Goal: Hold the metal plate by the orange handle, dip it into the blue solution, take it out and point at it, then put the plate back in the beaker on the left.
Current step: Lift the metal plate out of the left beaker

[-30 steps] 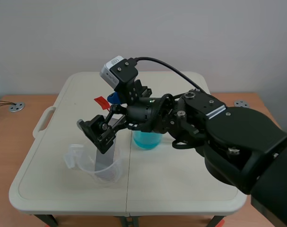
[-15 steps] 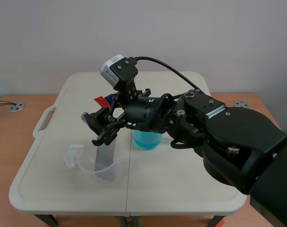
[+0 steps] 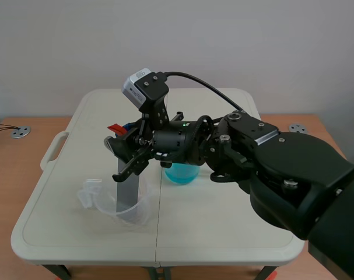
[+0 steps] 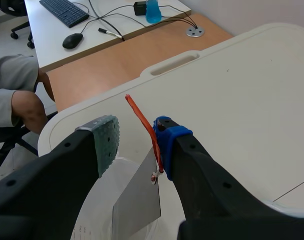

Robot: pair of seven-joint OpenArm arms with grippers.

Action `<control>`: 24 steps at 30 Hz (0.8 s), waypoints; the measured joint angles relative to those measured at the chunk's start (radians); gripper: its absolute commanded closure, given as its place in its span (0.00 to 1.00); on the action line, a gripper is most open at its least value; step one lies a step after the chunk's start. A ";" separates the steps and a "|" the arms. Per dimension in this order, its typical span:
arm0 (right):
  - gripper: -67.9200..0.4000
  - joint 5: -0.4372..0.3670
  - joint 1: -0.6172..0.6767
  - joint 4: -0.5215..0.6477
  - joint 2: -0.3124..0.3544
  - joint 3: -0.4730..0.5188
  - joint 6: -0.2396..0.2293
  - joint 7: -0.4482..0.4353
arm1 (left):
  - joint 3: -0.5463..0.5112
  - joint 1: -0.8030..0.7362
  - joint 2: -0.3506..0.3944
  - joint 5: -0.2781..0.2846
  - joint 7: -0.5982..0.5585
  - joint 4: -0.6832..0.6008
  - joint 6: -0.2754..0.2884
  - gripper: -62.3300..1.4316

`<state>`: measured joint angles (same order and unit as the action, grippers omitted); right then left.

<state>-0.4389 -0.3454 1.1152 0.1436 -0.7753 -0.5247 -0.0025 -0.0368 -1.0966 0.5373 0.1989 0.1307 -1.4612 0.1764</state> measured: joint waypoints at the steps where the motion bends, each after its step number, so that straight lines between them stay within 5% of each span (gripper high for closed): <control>1: 0.79 0.000 0.000 0.000 0.000 0.000 0.000 0.000 | 0.000 0.000 0.000 0.000 0.000 0.000 0.000 0.93; 10: 0.93 0.000 0.000 0.000 0.000 0.000 0.000 -0.053 | 0.000 0.000 0.000 0.000 0.000 0.000 0.000 0.93; 24: 0.98 0.000 0.000 0.000 0.000 0.000 -0.049 -0.064 | 0.000 0.000 0.000 0.000 0.000 0.000 0.000 0.93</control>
<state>-0.4393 -0.3454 1.1152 0.1440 -0.7753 -0.5735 -0.0662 -0.0368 -1.0966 0.5373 0.1989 0.1307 -1.4612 0.1764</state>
